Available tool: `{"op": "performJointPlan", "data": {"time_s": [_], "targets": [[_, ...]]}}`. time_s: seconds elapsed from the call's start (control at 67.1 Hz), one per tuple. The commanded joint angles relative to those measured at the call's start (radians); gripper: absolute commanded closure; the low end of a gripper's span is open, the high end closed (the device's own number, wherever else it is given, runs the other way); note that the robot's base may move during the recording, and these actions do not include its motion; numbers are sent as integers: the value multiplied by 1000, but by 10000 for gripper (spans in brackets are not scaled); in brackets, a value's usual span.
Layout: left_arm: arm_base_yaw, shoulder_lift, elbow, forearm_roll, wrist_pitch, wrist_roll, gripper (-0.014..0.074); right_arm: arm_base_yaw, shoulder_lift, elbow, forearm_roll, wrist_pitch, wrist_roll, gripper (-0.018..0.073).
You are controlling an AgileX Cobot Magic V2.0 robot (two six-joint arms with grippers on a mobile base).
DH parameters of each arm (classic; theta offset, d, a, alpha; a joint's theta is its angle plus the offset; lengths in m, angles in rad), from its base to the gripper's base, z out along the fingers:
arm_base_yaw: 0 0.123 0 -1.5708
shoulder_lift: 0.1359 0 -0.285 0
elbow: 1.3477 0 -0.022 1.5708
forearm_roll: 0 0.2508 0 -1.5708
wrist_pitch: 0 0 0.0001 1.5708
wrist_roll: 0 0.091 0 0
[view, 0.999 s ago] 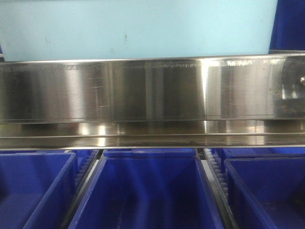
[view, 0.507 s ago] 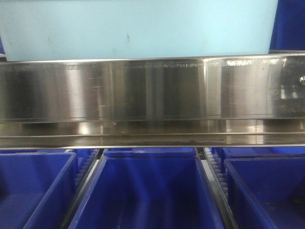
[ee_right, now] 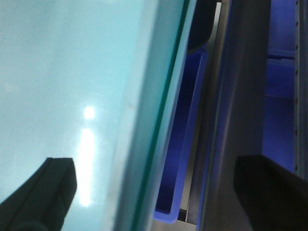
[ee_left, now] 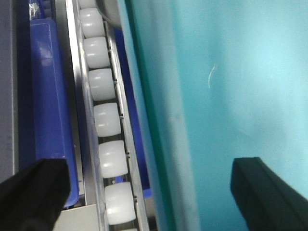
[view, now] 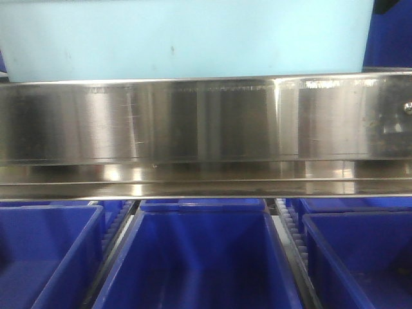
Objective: Move two blue bins to right shelf middle
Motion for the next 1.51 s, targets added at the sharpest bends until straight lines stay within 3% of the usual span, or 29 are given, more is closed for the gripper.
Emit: {"op": "performJointPlan", "data": {"time_s": [0.0,0.104,0.283,0.328,0.88,1.253,1.491], "targets": [[-3,-1,23,-12,-21,2,102,-1,6,18,2,-24,1,43],[-3,0,25,-13,-36,2,277,-1,11,24,10,-28,1,188],[-3,0,25,-13,-38,2,678,-1,12,24,10,-29,1,631],[-3,0,25,-13,-38,2,706,-1,12,24,10,-29,1,726],[-3,-43,-60,-34,-25,2,707,-1,-26,-5,13,-57,1,713],[-3,-109,-236,-129,-25,2,707,-1,-77,-225,13,-54,1,713],[-3,-142,-308,-135,-37,2,707,-1,-81,-371,13,-10,1,713]]}}
